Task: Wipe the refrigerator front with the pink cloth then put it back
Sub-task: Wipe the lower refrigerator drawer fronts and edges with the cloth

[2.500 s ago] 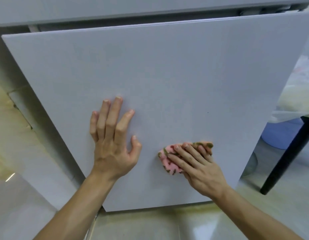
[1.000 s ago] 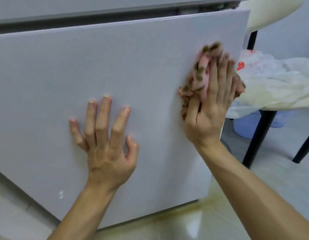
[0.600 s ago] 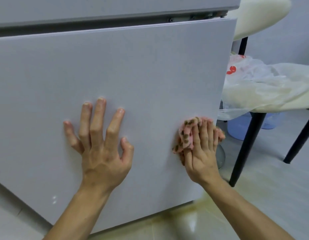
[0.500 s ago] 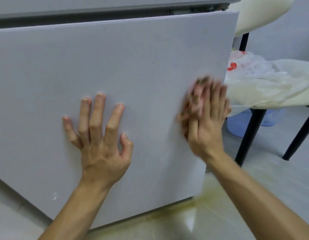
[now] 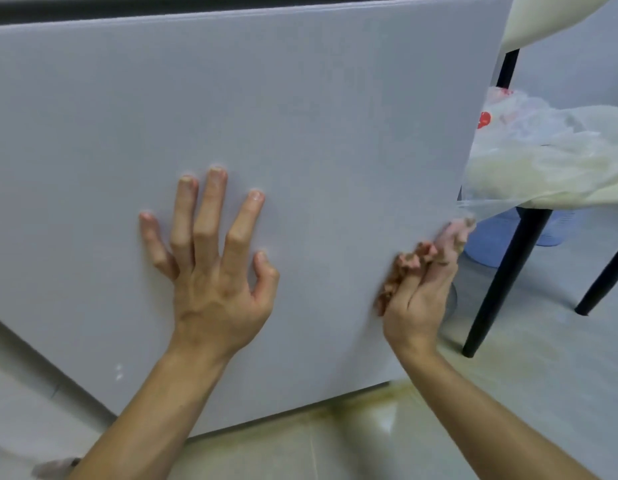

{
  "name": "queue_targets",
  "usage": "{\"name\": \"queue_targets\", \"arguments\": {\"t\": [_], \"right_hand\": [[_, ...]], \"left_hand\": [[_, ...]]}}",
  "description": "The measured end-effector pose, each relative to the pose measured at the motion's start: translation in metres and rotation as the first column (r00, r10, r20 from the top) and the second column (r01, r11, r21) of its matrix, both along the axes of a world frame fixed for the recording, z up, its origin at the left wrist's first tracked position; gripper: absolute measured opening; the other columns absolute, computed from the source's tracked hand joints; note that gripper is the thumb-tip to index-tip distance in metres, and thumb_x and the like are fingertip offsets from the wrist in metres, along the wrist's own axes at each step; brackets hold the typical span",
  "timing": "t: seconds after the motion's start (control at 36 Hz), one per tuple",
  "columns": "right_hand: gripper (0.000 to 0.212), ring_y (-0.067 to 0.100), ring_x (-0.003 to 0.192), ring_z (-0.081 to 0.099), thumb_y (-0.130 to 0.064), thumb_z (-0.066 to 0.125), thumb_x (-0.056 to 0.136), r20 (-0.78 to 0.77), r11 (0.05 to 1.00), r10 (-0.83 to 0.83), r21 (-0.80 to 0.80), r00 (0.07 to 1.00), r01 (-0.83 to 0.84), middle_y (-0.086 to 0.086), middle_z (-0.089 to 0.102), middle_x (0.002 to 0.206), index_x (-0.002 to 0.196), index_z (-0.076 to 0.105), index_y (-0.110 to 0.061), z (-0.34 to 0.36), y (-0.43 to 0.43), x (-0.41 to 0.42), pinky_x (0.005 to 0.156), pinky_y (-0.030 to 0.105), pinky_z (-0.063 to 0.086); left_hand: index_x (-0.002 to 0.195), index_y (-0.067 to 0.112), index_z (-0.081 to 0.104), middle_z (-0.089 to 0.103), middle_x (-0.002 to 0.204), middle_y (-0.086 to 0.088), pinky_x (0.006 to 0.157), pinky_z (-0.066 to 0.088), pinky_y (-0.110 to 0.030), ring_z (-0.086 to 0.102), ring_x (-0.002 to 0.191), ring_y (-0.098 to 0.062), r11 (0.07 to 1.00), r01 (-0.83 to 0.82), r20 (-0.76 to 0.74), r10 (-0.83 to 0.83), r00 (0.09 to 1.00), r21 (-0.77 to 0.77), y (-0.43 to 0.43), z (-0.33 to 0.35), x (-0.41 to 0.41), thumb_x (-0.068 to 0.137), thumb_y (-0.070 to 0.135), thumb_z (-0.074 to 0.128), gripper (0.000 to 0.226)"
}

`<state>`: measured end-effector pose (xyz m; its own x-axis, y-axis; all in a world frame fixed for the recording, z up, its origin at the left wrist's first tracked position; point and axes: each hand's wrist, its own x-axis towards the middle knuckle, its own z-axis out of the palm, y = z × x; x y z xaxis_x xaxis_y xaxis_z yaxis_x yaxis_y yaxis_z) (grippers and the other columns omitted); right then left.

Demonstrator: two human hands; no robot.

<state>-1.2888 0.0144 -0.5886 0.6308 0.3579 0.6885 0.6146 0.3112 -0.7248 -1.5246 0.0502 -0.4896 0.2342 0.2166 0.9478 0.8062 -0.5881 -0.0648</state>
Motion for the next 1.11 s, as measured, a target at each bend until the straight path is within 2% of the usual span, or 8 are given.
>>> {"name": "queue_targets", "arguments": {"t": [0.06,0.17,0.36,0.53,0.61,0.78,0.92,1.11], "right_hand": [[0.066,0.002,0.159,0.007,-0.019,0.037,0.11,-0.041,0.994,-0.002,-0.112,0.999,-0.003,-0.029,-0.005,0.17,0.167,0.005,-0.012,-0.038,-0.013,-0.01,0.131,0.031,0.01],[0.075,0.019,0.158,0.021,-0.034,0.038,0.105,-0.194,0.971,-0.036,-0.239,0.98,-0.012,0.005,0.014,0.173,0.166,0.0,-0.012,-0.069,-0.016,-0.02,0.13,0.05,0.017],[0.08,0.025,0.162,-0.008,-0.033,0.029,0.104,-0.219,0.966,-0.11,-0.252,0.97,0.053,0.019,-0.013,0.173,0.161,-0.013,0.003,-0.039,-0.008,-0.037,0.132,0.046,-0.005],[0.072,0.052,0.157,-0.008,-0.023,0.038,0.11,0.022,0.986,-0.163,-0.037,0.986,0.164,0.039,-0.008,0.166,0.159,0.0,0.013,0.041,0.011,-0.058,0.128,0.062,-0.006],[0.07,0.048,0.158,-0.008,-0.031,0.036,0.11,0.284,0.994,-0.111,0.018,0.952,0.111,0.04,0.003,0.166,0.161,0.01,0.009,0.051,0.016,-0.075,0.129,0.058,-0.008],[0.076,0.024,0.163,-0.002,-0.03,0.049,0.103,0.832,0.999,-0.03,0.007,0.554,0.043,0.002,-0.005,0.176,0.168,0.009,-0.024,-0.014,0.018,-0.083,0.132,0.044,-0.003],[0.087,0.016,0.162,0.012,-0.006,0.056,0.083,0.974,0.978,0.204,-0.208,0.103,0.031,-0.003,0.007,0.177,0.165,0.03,-0.024,-0.099,-0.005,-0.058,0.132,0.036,0.001],[0.098,0.012,0.162,0.008,0.001,0.043,0.078,0.932,0.931,0.36,-0.362,0.043,0.047,-0.006,0.002,0.177,0.168,0.014,-0.022,-0.078,-0.011,-0.051,0.132,0.033,-0.001]], "left_hand": [[0.154,0.019,0.042,0.03,0.166,-0.017,0.125,-0.002,-0.058,0.014,0.158,-0.035,1.0,0.004,-0.006,-0.004,1.0,-0.002,0.001,0.0,-0.001,0.09,0.017,0.064,0.068],[0.155,0.018,0.043,0.031,0.166,-0.018,0.125,0.0,-0.06,0.014,0.157,-0.037,1.0,0.012,-0.009,-0.012,1.0,-0.008,0.0,-0.002,-0.002,0.092,0.016,0.064,0.067],[0.152,0.017,0.05,0.033,0.165,-0.016,0.126,0.004,-0.058,0.017,0.157,-0.034,1.0,0.015,-0.045,-0.015,0.999,0.001,0.0,-0.003,-0.012,0.091,0.015,0.066,0.063],[0.144,0.013,0.06,0.043,0.159,-0.016,0.128,0.008,-0.052,0.025,0.154,-0.037,0.997,0.06,-0.038,-0.058,0.998,0.041,0.005,0.001,-0.021,0.092,0.01,0.061,0.052],[0.142,0.012,0.062,0.045,0.158,-0.018,0.127,0.01,-0.052,0.026,0.154,-0.038,0.997,0.057,-0.034,-0.056,0.998,0.055,0.006,0.004,-0.024,0.092,0.01,0.06,0.05],[0.142,0.01,0.061,0.043,0.158,-0.018,0.128,0.011,-0.052,0.025,0.155,-0.037,0.996,0.057,-0.04,-0.054,0.998,0.066,0.01,0.003,-0.042,0.091,0.008,0.061,0.051],[0.146,0.012,0.056,0.04,0.161,-0.017,0.129,0.012,-0.051,0.017,0.16,-0.024,0.998,0.027,-0.057,-0.023,0.998,0.065,0.012,-0.007,-0.071,0.093,0.01,0.06,0.054],[0.149,0.014,0.048,0.035,0.163,-0.015,0.129,0.011,-0.05,0.015,0.161,-0.023,0.999,-0.02,-0.076,0.022,0.997,0.03,0.011,-0.023,-0.108,0.095,0.014,0.054,0.054]]}}
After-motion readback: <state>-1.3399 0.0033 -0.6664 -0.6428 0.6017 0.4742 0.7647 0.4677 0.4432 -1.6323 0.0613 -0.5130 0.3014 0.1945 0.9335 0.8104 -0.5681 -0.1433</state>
